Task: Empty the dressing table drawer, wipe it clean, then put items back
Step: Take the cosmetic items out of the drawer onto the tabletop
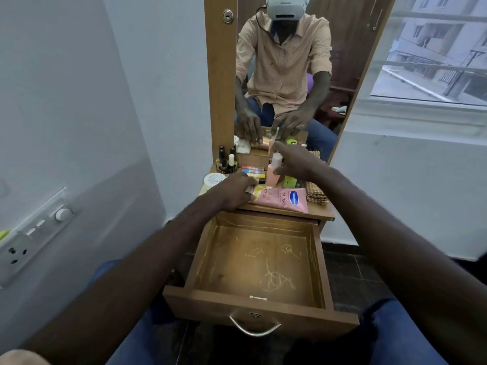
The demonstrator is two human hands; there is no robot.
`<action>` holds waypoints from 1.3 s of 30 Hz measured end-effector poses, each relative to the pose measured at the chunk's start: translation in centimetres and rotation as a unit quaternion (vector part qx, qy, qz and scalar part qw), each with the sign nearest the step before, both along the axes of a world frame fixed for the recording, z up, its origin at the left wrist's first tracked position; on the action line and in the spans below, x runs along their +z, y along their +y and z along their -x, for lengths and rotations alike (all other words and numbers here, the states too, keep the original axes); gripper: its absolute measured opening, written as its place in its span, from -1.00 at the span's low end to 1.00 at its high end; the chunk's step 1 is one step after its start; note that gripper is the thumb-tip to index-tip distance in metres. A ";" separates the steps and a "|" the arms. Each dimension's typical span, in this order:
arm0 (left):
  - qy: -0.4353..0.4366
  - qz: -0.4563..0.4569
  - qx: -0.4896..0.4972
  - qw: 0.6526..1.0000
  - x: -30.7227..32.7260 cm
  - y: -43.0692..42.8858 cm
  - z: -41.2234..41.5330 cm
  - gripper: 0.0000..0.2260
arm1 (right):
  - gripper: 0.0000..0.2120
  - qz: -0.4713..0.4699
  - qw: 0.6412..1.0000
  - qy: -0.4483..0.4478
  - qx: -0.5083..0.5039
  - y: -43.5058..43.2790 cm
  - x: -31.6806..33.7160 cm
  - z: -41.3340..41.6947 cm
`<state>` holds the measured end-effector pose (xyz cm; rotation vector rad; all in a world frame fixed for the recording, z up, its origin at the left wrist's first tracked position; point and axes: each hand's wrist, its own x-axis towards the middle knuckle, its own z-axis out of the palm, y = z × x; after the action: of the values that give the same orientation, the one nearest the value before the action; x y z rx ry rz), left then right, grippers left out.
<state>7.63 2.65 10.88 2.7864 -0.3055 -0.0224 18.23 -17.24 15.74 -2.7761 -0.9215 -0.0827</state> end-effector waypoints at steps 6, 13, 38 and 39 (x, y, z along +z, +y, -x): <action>-0.004 -0.013 0.001 1.000 0.0 -0.2 -0.2 -0.53 | -0.44 0.014 1.000 -0.018 0.011 0.3 -0.4 -0.4; -0.029 -0.010 0.005 1.000 -0.3 -0.6 0.4 -0.54 | -0.42 0.000 0.999 -0.033 0.019 0.0 -0.2 -0.7; -0.249 0.155 0.176 0.939 -8.1 2.2 15.6 -0.90 | -0.72 -0.162 0.967 -0.021 -0.195 -9.4 -9.1 4.0; -0.199 0.134 0.196 0.951 -9.0 2.4 16.4 -0.90 | -0.70 -0.170 0.965 -0.017 -0.201 -9.4 -9.2 4.3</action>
<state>-8.74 5.04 1.85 2.5082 0.1499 0.6331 13.91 -26.60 6.53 -2.5941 -0.2969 -0.3215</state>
